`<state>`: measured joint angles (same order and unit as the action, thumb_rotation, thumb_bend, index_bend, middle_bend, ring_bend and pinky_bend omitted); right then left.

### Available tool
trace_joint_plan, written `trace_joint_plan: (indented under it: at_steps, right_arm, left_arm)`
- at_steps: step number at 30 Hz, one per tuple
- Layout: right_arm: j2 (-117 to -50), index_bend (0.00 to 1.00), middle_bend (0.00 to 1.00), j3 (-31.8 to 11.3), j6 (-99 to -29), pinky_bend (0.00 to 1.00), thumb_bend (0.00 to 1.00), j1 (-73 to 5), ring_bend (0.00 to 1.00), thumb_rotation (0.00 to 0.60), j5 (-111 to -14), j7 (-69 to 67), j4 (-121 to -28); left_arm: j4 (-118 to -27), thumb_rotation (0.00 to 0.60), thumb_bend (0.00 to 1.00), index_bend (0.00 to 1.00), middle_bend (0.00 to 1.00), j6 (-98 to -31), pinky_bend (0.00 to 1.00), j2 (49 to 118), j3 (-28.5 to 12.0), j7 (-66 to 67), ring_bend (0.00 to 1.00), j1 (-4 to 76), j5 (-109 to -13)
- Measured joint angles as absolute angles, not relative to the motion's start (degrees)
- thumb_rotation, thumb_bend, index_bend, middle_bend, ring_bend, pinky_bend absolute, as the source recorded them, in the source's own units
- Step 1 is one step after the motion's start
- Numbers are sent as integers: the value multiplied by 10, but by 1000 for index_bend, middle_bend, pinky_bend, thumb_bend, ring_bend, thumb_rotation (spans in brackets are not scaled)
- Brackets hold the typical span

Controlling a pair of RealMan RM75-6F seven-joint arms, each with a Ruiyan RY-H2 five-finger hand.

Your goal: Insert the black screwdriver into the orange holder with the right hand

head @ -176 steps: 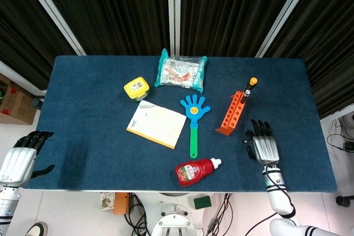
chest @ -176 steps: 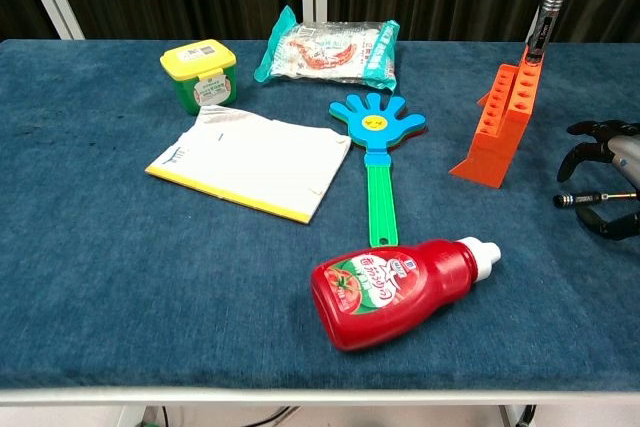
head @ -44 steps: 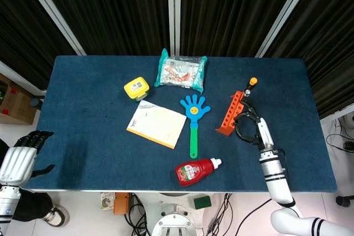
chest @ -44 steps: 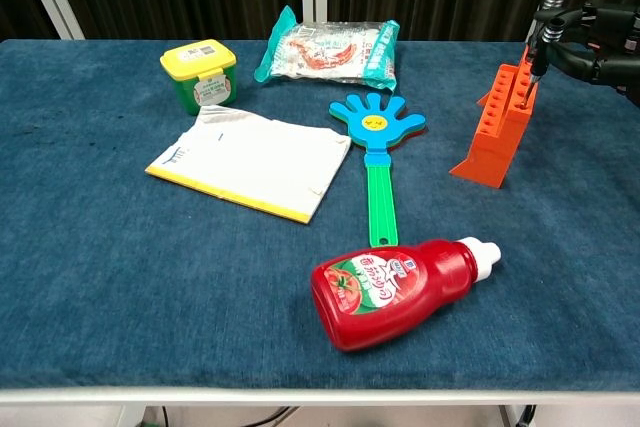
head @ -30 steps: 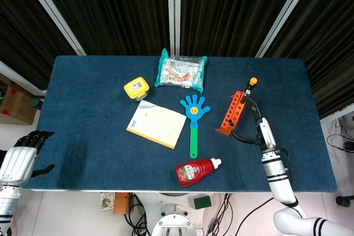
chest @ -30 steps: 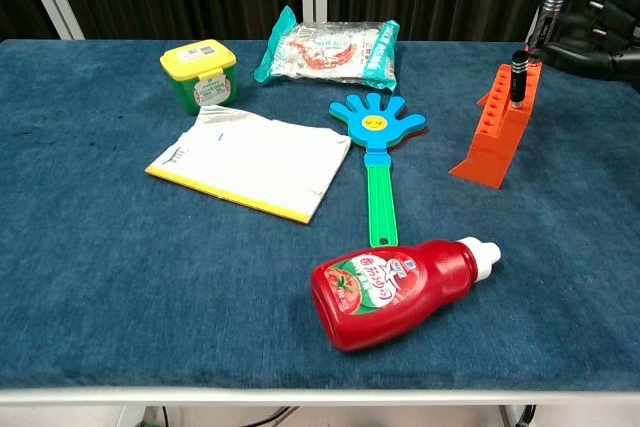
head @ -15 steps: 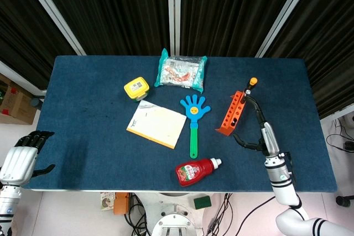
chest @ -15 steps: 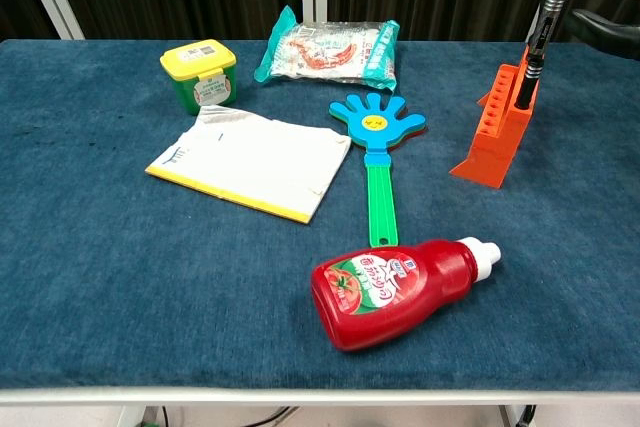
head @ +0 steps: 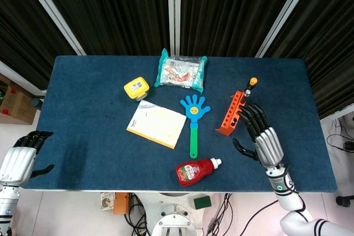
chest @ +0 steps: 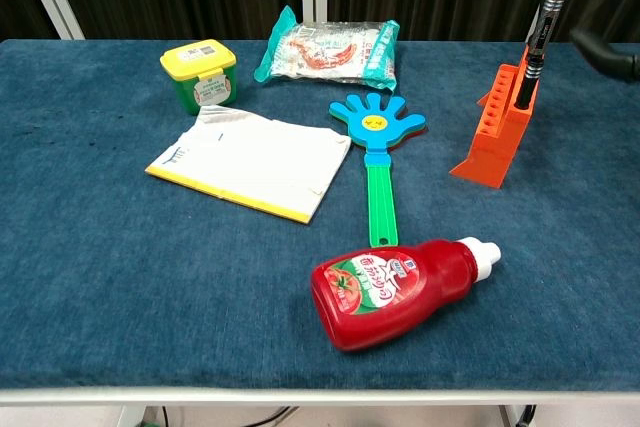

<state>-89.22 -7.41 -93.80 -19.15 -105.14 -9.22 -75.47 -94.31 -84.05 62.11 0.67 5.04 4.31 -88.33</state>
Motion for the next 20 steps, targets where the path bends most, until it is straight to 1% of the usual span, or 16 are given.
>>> trace_joint_plan:
  at_steps: [4,8,11,16,20]
  right_arm:
    - [-858,0,0,-51,-915,0,314,-164,0,600,-1036,29,-779]
    - [-795,0,0,-21,-883,0,310,-119,0,600,-983,168,-866]
    - [-742,0,0,0,-868,0,307,-82,0,600,-937,223,-934]
    - [-690,0,0,21,-859,0,306,-36,0,600,-876,267,-977]
    - [-675,0,0,24,-857,0,306,-27,0,600,-870,255,-983]
  left_arm:
    - [-944,600,36,185,216,-842,261,622,7,53,143,42,-884]
    - [-945,600,36,185,216,-843,260,623,7,56,143,42,-885]
    - [-946,600,35,185,216,-846,260,624,7,59,142,40,-886]
    - [-946,600,36,185,215,-850,261,627,7,64,143,38,-887]
    - [-947,600,36,185,192,-855,262,630,7,68,143,37,-890]
